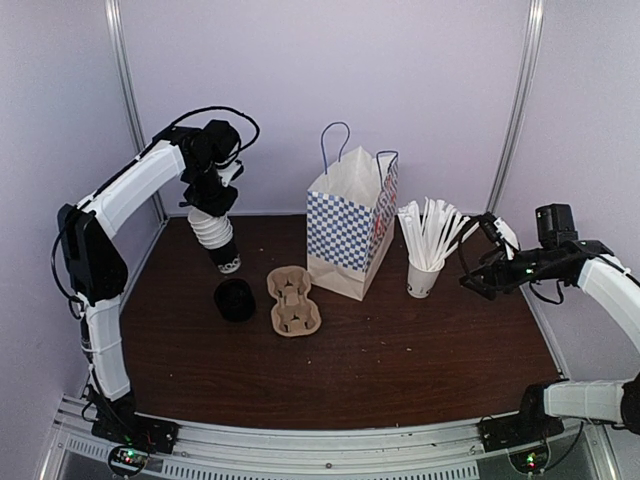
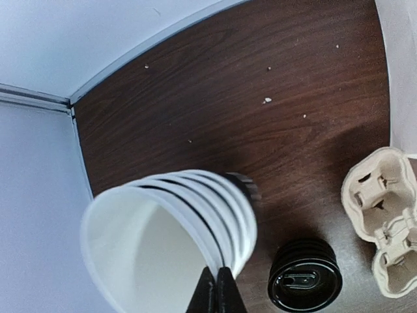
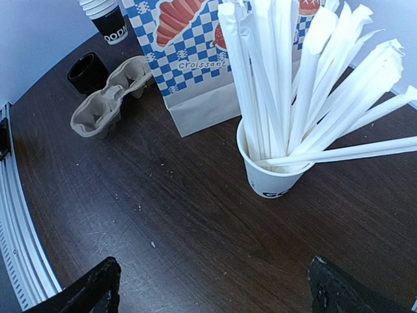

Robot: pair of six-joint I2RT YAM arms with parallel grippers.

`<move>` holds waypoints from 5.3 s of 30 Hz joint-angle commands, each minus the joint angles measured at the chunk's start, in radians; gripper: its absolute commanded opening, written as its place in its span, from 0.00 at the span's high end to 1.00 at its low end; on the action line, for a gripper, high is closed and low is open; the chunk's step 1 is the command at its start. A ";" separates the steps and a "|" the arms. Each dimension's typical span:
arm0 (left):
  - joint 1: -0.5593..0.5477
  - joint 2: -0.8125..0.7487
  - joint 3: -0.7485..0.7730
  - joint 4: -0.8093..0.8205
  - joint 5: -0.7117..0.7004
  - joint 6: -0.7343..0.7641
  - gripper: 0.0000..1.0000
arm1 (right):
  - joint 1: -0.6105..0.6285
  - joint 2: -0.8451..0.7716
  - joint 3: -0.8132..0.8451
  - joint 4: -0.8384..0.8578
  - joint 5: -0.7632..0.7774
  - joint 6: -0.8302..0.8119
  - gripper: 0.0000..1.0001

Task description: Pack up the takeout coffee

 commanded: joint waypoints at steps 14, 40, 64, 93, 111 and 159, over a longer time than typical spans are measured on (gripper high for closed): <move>-0.049 -0.004 0.030 -0.018 -0.093 -0.004 1.00 | 0.030 0.018 0.002 -0.012 0.012 -0.015 0.00; -0.031 -0.020 0.102 -0.052 0.120 -0.057 1.00 | 0.033 0.018 0.003 -0.015 0.018 -0.018 0.00; -0.089 -0.002 0.129 -0.134 -0.208 -0.029 1.00 | 0.036 0.010 0.002 -0.019 0.019 -0.024 0.00; -0.073 -0.094 0.259 -0.171 -0.040 -0.030 1.00 | 0.039 0.010 0.001 -0.017 0.025 -0.019 0.00; -0.788 -0.331 -0.102 -0.206 0.047 -0.009 1.00 | 0.036 0.029 -0.004 -0.008 0.093 -0.038 0.00; -0.922 -0.089 -0.513 0.301 -0.009 -0.247 0.80 | 0.038 0.057 -0.013 0.004 0.112 -0.036 0.00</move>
